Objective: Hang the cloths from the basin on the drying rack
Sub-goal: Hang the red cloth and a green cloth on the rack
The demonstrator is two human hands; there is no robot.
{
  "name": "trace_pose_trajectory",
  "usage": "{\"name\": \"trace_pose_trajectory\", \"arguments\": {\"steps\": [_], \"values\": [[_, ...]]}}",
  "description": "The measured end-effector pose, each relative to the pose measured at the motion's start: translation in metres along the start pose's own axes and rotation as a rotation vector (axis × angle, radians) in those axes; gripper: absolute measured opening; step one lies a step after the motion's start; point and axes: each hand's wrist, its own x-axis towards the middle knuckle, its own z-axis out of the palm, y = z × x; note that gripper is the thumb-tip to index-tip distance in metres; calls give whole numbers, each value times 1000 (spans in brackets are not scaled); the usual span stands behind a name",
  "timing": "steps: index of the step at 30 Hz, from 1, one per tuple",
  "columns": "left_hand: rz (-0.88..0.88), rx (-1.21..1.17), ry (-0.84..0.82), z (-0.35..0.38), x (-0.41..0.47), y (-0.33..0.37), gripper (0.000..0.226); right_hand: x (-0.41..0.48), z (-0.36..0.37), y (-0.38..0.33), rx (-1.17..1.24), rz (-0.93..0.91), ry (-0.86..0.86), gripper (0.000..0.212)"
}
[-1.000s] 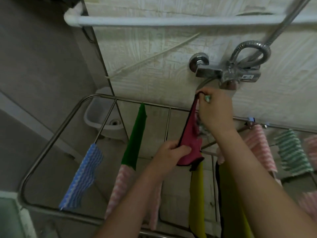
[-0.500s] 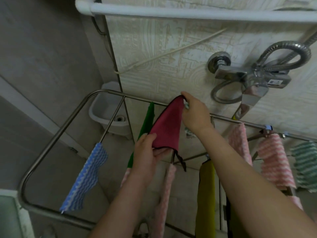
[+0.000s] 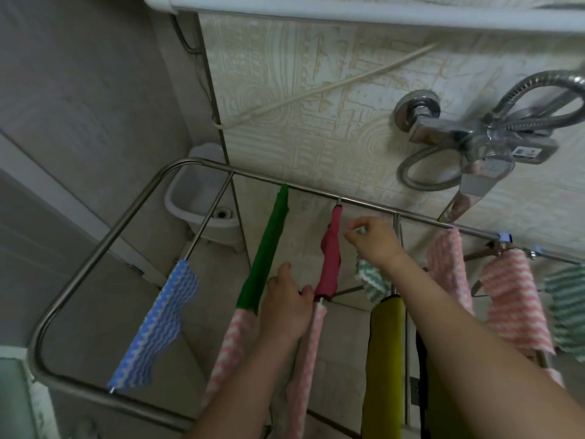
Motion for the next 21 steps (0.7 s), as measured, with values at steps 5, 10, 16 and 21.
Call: {"name": "trace_pose_trajectory", "arguments": {"steps": [5, 10, 16, 21], "values": [[189, 63, 16, -2, -12, 15, 28, 15, 4, -7, 71, 84, 35, 26], [253, 135, 46, 4, -11, 24, 19, 45, 17, -14, 12, 138, 58, 45], [306, 99, 64, 3, -9, 27, 17, 51, 19, -2, 65, 175, 130, 36], [363, 97, 102, -1, -5, 25, 26, 46, 22, 10, 101, 183, 156, 43]]}}
